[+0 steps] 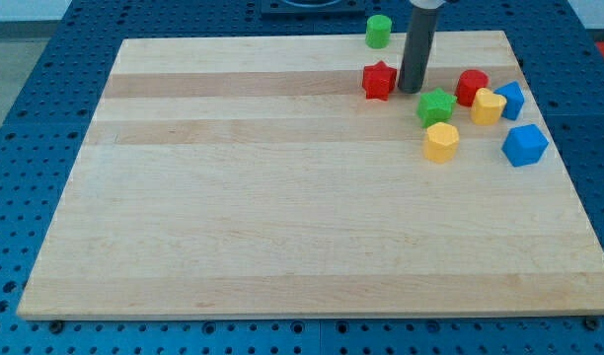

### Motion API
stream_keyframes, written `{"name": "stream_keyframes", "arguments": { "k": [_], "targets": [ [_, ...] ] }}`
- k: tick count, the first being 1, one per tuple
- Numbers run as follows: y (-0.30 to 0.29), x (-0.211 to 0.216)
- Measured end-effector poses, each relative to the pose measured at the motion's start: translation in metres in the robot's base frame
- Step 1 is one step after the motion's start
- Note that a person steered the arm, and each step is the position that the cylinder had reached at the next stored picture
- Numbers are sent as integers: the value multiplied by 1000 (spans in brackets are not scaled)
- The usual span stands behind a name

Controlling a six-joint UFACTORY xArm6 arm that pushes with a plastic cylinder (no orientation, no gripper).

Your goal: Place green star left side of yellow hexagon

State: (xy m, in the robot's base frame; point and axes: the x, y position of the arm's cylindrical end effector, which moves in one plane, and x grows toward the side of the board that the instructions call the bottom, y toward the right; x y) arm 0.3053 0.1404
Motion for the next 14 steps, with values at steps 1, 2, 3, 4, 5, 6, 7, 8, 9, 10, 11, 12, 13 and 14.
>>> {"name": "stream_keyframes", "arguments": {
  "k": [1, 2, 3, 4, 5, 6, 7, 8, 9, 10, 11, 12, 13, 14],
  "targets": [
    [23, -10],
    [43, -10],
    [52, -10],
    [54, 0],
    [54, 21],
    [54, 44],
    [54, 66],
    [46, 71],
    [38, 69],
    [38, 55],
    [38, 41],
    [38, 28],
    [38, 26],
    [38, 26]
  ]
}}
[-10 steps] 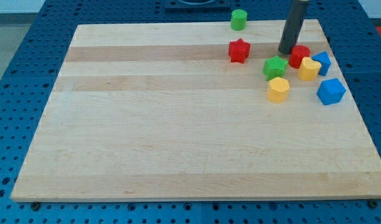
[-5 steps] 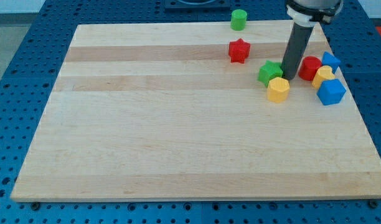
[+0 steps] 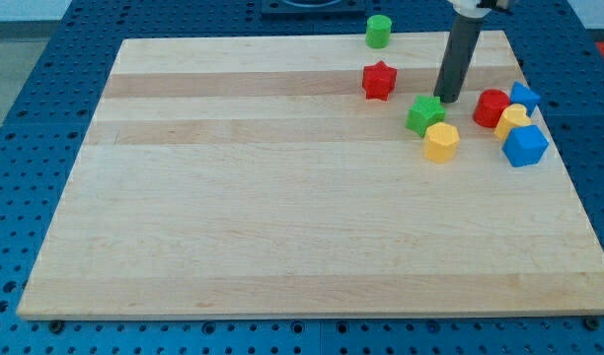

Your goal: Place green star left side of yellow hexagon

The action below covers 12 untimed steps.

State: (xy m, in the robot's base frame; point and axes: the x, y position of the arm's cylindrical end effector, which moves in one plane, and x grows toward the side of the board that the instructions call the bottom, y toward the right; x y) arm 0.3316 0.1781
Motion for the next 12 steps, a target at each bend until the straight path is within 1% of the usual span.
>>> {"name": "stream_keyframes", "arguments": {
  "k": [2, 3, 6, 9, 12],
  "targets": [
    [-5, 11],
    [-17, 26],
    [-49, 43],
    [-55, 68],
    [-55, 72]
  ]
}}
